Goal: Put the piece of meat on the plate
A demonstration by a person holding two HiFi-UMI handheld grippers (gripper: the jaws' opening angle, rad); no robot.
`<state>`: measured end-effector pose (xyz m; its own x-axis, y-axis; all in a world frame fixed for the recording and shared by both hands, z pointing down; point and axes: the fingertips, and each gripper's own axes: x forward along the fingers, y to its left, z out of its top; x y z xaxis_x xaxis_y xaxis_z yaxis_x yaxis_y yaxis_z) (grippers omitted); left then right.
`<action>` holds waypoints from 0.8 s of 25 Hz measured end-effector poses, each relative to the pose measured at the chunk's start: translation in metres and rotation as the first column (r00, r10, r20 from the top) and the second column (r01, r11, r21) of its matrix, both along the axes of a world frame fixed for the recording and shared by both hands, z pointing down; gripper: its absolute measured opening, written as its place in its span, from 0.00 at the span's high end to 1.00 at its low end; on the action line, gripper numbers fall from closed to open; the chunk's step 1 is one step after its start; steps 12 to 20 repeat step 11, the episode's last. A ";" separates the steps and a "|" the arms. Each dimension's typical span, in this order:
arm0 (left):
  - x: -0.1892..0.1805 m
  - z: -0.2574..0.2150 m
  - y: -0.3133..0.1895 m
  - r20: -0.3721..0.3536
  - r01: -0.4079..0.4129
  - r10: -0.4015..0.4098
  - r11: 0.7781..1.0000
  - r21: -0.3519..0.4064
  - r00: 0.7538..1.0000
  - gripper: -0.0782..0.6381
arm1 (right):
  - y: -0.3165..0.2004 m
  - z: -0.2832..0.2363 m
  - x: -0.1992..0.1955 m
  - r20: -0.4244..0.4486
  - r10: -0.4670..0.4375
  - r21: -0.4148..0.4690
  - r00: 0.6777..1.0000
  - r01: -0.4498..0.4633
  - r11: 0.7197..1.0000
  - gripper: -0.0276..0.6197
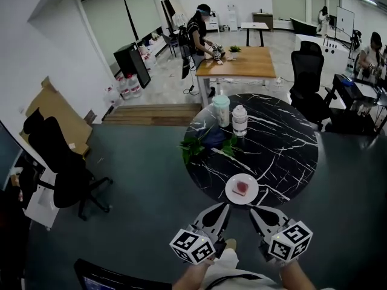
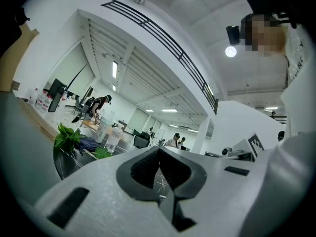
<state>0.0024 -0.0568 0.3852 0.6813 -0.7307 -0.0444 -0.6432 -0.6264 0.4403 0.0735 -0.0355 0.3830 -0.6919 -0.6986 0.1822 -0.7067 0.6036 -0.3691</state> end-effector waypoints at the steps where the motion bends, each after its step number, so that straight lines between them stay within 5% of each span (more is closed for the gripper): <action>1: 0.001 -0.002 0.001 0.000 -0.002 0.002 1.000 0.003 1.000 0.88 | 0.001 -0.001 0.001 0.003 0.002 0.002 1.000 -0.002 1.000 0.94; 20: 0.003 -0.002 -0.001 -0.009 0.000 0.000 1.000 0.001 1.000 0.88 | 0.002 -0.002 -0.001 0.004 -0.011 0.001 1.000 0.011 1.000 0.94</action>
